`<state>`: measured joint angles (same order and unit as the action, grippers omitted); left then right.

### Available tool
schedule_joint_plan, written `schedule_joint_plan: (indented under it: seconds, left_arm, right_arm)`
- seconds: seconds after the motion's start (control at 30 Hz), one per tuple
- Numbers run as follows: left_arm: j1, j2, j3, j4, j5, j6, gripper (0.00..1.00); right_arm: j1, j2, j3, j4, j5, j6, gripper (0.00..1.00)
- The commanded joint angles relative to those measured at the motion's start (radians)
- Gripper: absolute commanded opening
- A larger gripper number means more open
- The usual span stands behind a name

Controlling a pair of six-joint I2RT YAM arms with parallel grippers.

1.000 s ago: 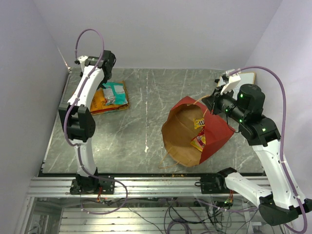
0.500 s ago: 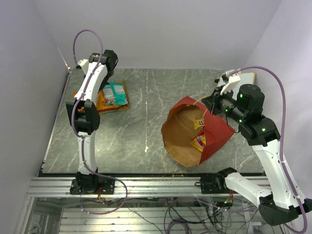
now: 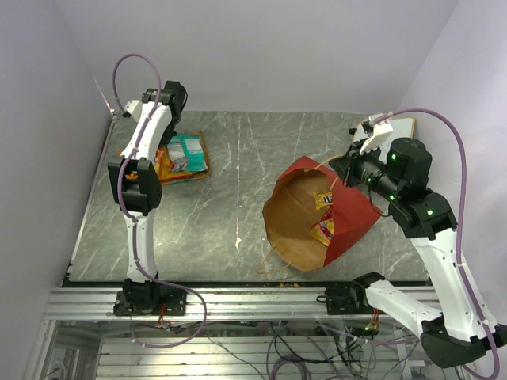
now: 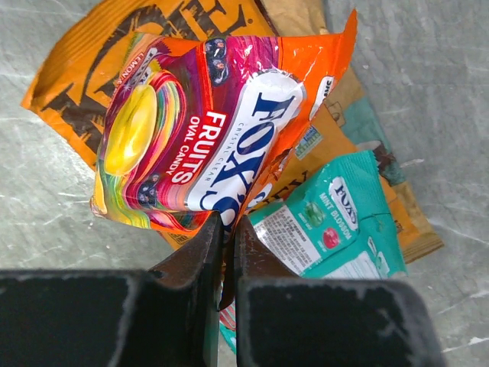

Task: Take the snacks out of the paper bag
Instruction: Place the snack at the center of the board.

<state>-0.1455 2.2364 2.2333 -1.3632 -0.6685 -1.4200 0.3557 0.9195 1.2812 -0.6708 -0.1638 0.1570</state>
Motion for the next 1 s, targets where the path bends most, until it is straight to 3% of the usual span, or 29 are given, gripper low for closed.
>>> schedule_joint_plan:
  seconds: [0.0,0.07,0.33,0.4,0.47,0.6,0.83,0.97]
  left_arm:
    - [0.009,0.005,0.014,0.058,0.048,-0.036,0.09]
    - [0.009,0.01,0.018,0.061,0.056,-0.043,0.14]
    - [0.021,0.015,0.033,0.113,0.053,-0.022,0.14]
    - [0.027,0.009,0.021,0.122,0.061,-0.024,0.19]
    - [0.032,-0.002,0.006,0.127,0.068,-0.024,0.28]
    - [0.035,-0.054,-0.015,0.157,0.076,0.02,0.6]
    - [0.035,-0.269,-0.178,0.394,0.157,0.242,0.95]
    - [0.049,-0.363,-0.251,0.444,0.158,0.375,1.0]
  right_arm:
    - [0.004,-0.02,-0.003,-0.002,0.019,0.001,0.0]
    - [0.004,-0.019,-0.001,-0.003,0.023,0.0,0.0]
    - [0.004,-0.01,0.009,-0.004,0.015,0.0,0.0]
    - [0.003,-0.01,0.012,-0.002,0.015,-0.001,0.0]
    - [0.003,-0.009,0.015,-0.004,0.015,-0.001,0.0]
    - [0.003,-0.011,0.016,0.0,0.014,0.002,0.0]
    - [0.003,-0.006,0.008,0.017,0.0,0.013,0.0]
    - [0.003,0.001,0.009,0.026,-0.011,0.012,0.0]
